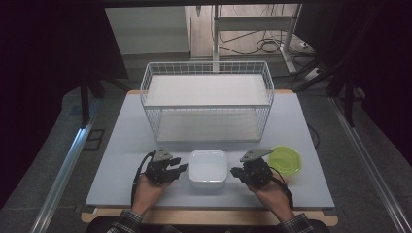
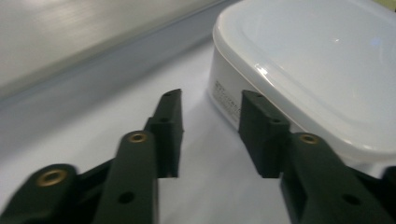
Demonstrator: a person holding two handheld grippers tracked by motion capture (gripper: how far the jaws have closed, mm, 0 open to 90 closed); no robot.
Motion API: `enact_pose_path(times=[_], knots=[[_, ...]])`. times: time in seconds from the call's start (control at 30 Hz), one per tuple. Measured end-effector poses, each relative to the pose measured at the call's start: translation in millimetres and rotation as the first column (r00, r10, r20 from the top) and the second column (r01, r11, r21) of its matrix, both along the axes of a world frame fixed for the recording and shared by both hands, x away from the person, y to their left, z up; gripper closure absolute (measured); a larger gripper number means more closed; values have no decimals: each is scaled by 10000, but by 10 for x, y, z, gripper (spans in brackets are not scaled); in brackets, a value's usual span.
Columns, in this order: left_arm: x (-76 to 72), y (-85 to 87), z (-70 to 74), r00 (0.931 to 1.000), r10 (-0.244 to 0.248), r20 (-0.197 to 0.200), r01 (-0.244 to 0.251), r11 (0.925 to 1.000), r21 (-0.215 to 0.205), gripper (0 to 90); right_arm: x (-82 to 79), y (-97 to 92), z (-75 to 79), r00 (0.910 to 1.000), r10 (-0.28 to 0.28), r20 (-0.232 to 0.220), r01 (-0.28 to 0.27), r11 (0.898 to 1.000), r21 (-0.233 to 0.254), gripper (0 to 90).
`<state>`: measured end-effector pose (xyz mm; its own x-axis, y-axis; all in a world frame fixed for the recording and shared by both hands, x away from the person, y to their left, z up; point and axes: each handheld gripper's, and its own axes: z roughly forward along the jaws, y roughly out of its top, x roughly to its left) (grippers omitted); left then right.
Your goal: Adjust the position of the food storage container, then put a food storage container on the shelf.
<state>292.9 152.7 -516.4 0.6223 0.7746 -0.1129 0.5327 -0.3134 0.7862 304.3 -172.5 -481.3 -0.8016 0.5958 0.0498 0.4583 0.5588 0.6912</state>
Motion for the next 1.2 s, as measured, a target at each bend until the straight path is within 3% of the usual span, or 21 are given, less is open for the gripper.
enact_pose_path(times=[0.03, 0.07, 0.17, 0.23, 0.27, 0.3, 0.37, 0.47, 0.5, 0.53, 0.63, 0.73, 0.93, 1.07, 1.17, 1.2], knots=[[0, 0, 0, 10000, 0, 0, 0, 10000, 0, 549, 0, 0, 0, 10000, 0, 0, 0, 10000, 0, 831], [-48, 69, 47, 9997, 50, 243, -53, 9999, 90, 517, -29, -38, 20, 9995, -104, 302, 104, 9999, 20, 748], [-113, 150, 87, 9998, 49, 214, -44, 9997, -259, 443, -63, -71, 42, 9984, -157, 548, 145, 9997, 210, 627], [-162, 164, 93, 9997, -33, 235, 39, 9997, -232, 386, -91, -83, 51, 9971, -114, 756, 89, 9994, 339, 526], [-162, 164, 93, 9997, -33, 235, 39, 9997, -232, 351, -91, -83, 51, 9971, -114, 756, 89, 9994, 339, 526], [-198, 168, 91, 9994, -175, 301, 178, 9998, -95, 311, -118, -86, 41, 9957, -139, 916, 103, 9992, 396, 426], [-274, 174, 79, 9974, -486, 528, 472, 9985, 288, 240, -131, -94, 29, 9954, -204, 941, 156, 9986, 509, 348], [-328, 174, 71, 9955, -731, 611, 711, 9969, 338, 144, -136, -132, 14, 9965, -229, 799, 169, 9970, 754, 217], [-328, 174, 71, 9955, -731, 611, 711, 9969, 338, 108, -136, -132, 14, 9965, -229, 799, 169, 9970, 754, 217], [-359, 175, 58, 9942, -773, 746, 747, 9965, 370, 88, -147, -162, 4, 9971, -209, 728, 143, 9958, 903, 151], [-398, 189, 16, 9930, -844, 829, 813, 9959, 404, 52, -182, -205, -5, 9979, -152, 625, 79, 9933, 1151, 94], [-417, 217, -12, 9922, -924, 835, 916, 9957, 141, 39, -216, -239, -15, 9982, -154, 582, 78, 9918, 1274, 59], [-414, 231, -16, 9874, -971, 1250, 973, 9952, 45, 29, -217, -259, -67, 9991, -240, 354, 196, 9926, 1198, 4], [-397, 225, -31, 9822, -1044, 1563, 1037, 9945, 126, 18, -213, -229, -83, 9982, -211, 565, 148, 9940, 1080, 0], [-391, 220, -26, 9826, -1037, 1542, 1030, 9946, 126, 18, -209, -211, -97, 9983, -122, 574, 68, 9957, 928, 0], [-387, 213, -18, 9854, -1021, 1364, 1009, 9948, 157, 20, -208, -205, -99, 9983, -108, 580, 54, 9958, 917, 0]])
